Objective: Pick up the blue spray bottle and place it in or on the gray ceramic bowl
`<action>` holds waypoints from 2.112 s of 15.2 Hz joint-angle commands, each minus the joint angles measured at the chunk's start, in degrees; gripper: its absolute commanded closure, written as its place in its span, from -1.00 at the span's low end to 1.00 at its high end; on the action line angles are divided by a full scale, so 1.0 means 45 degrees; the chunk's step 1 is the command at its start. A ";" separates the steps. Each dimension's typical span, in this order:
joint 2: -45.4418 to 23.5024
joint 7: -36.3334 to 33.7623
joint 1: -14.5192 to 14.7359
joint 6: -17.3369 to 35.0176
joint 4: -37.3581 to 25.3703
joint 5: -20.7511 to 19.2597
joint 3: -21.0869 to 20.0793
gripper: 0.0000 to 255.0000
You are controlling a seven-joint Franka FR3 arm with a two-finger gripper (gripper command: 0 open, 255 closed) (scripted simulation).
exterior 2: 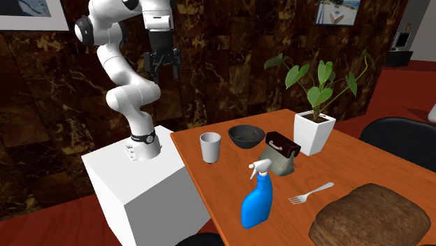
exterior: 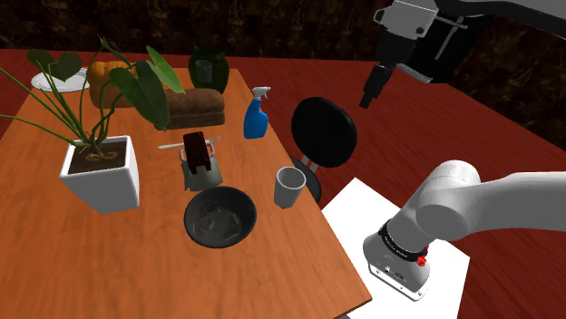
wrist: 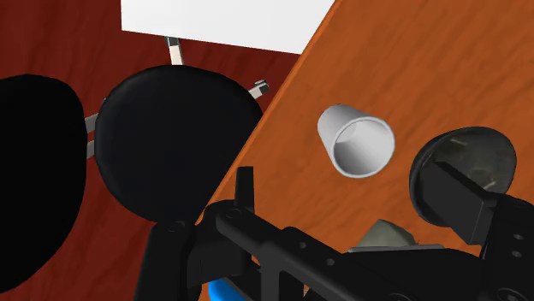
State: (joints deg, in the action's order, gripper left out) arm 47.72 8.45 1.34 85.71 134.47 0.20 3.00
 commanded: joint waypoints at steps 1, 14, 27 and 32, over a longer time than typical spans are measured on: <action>0.0000 0.0000 0.0000 0.0000 0.0000 0.0000 0.0000 -1.00; -0.3429 0.6513 0.1344 0.6162 0.1221 -0.0314 0.3819 -1.00; -1.0354 1.5450 0.4065 0.9289 -0.1964 0.5107 0.7206 -1.00; -1.3352 1.8846 0.3633 0.8729 -0.4257 0.8079 0.6866 -1.00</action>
State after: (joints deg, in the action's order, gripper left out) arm -9.85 89.97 18.41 125.85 117.53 34.01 34.27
